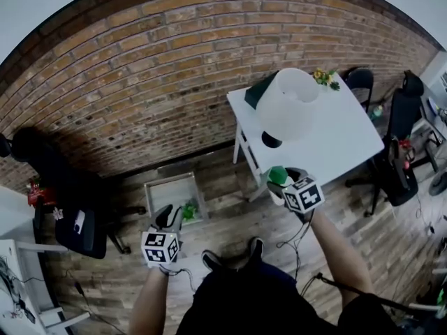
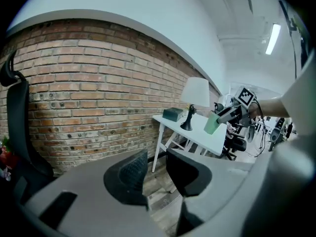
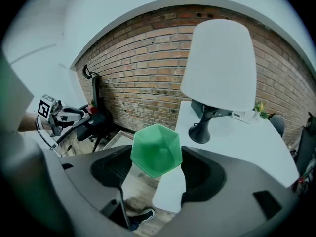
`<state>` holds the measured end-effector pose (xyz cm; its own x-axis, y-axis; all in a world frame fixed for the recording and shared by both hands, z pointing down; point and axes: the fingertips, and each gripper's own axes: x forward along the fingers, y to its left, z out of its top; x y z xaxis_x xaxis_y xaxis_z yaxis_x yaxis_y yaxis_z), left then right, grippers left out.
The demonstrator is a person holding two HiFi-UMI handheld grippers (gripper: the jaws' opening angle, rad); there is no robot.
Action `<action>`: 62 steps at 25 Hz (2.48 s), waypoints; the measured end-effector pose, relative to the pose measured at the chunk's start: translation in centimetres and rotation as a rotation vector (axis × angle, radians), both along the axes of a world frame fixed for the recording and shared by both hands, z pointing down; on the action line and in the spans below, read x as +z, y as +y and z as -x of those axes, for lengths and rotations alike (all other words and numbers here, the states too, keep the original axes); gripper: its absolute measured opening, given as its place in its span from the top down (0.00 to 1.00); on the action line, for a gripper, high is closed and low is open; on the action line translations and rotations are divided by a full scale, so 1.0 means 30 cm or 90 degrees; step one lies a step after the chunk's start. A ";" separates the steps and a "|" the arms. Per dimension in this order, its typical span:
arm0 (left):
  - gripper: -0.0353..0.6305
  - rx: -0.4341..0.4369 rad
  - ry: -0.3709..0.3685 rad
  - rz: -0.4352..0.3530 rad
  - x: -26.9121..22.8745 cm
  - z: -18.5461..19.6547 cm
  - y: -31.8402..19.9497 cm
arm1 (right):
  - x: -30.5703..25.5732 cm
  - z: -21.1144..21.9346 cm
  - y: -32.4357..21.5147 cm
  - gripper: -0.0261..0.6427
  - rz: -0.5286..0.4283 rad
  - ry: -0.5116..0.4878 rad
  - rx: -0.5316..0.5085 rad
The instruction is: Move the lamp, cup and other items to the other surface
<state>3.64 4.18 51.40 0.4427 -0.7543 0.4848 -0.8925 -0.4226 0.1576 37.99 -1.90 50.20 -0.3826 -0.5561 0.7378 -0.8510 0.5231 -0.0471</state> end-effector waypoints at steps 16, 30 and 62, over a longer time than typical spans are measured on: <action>0.77 -0.054 -0.015 0.007 -0.024 -0.281 -0.043 | 0.092 -0.560 -0.179 0.49 0.015 0.040 0.048; 0.77 -0.091 -0.023 0.017 -0.006 -0.390 -0.042 | 0.219 -0.790 -0.238 0.49 0.123 0.018 0.062; 0.77 -0.208 -0.039 0.050 0.039 -0.140 0.194 | -0.005 0.063 -0.066 0.56 -0.182 -0.055 -0.272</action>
<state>7.85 10.01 52.57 0.1521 -0.8110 0.5650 -0.9876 -0.1019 0.1196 36.11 -3.88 50.07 -0.6727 -0.5115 0.5346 -0.5580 0.8252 0.0874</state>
